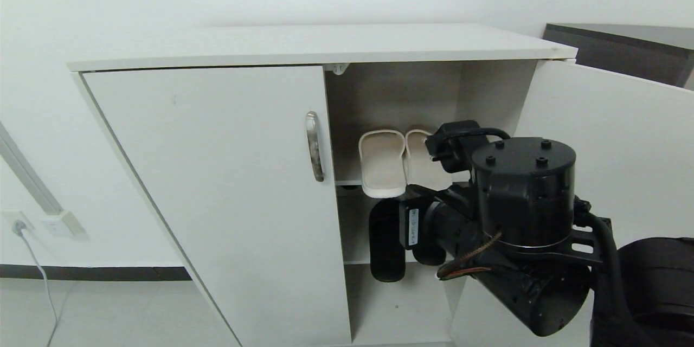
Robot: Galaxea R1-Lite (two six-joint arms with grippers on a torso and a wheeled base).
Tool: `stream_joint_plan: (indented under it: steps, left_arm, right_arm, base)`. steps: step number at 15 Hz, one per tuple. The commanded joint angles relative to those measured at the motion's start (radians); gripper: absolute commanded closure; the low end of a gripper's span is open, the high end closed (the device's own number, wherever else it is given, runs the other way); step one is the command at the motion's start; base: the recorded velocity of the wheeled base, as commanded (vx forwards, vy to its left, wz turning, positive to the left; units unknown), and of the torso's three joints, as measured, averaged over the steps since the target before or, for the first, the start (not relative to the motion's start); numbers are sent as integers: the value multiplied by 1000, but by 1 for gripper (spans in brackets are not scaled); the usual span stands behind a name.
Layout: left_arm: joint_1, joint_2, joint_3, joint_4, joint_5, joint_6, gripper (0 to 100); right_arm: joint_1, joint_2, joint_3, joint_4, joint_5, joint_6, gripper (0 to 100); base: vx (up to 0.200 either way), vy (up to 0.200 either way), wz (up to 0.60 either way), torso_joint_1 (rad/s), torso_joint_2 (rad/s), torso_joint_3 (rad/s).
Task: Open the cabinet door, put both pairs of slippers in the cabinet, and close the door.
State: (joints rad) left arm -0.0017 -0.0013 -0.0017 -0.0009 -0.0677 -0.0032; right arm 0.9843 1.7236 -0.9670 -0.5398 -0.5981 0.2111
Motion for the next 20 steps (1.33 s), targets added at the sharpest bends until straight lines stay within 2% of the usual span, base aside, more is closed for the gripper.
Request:
stream_joint_plan:
  steps: [1,10,17,20]
  left_arm:
    - [0,1,0,-1,0,0,100]
    - [0,1,0,-1,0,-1,100]
    - [0,1,0,-1,3,-3,100]
    - [0,1,0,-1,5,-3,100]
  right_arm:
    - [-1,5,1,0,0,1,100]
    - [-3,13,22,0,-2,1,100]
    - [-22,10,80,-54,20,-33,100]
    - [-24,16,83,-52,21,-33,100]
  base:
    - [-200,0,0,-2,-2,2]
    - [-200,0,0,1,3,3]
    - [-200,0,0,5,2,2]
    - [0,0,0,0,0,0]
